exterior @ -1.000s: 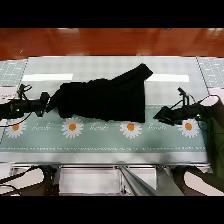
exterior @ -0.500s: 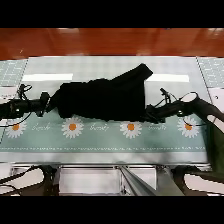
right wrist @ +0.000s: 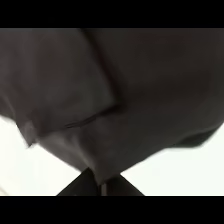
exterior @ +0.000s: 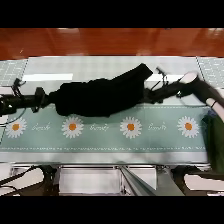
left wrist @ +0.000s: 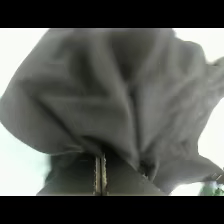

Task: Fold the shirts.

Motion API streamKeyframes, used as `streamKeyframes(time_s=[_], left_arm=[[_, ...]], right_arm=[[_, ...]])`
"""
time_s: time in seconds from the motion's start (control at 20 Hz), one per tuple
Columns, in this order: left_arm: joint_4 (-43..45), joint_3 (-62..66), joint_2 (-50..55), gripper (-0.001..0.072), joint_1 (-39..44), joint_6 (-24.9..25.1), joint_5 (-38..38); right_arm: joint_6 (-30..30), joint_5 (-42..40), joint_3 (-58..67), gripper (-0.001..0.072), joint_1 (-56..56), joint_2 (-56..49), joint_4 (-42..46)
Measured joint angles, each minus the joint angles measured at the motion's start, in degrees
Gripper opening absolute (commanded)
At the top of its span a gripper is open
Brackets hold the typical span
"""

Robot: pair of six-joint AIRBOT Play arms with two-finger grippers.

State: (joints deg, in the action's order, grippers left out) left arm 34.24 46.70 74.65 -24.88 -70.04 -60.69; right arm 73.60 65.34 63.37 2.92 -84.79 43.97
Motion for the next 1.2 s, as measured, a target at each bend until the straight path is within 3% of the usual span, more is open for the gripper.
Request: streamKeyframes(time_s=[0.25, 0.6, 0.95, 1.2], left_arm=[[-0.3, 14.5, -6.3, 0.0018, -0.6, -0.3, -6.6], [-2.9, 41.5, -16.7, 0.0018, -1.1, -2.8, -9.0], [0.1, 51.6, -30.9, 0.0018, -5.2, -5.1, -7.8], [13.6, 52.5, -42.1, 0.0018, -1.1, -10.3, -8.3]], right_arm=[[4.9, 4.8, 22.0, 0.0023, -3.6, 5.6, 8.4], [9.0, 7.7, 49.7, 0.0023, -5.1, 16.2, 17.8], [10.9, 11.5, 54.8, 0.0023, -5.3, 32.8, 27.0], [13.0, 22.5, 55.3, 0.0023, -5.3, 42.1, 34.0]])
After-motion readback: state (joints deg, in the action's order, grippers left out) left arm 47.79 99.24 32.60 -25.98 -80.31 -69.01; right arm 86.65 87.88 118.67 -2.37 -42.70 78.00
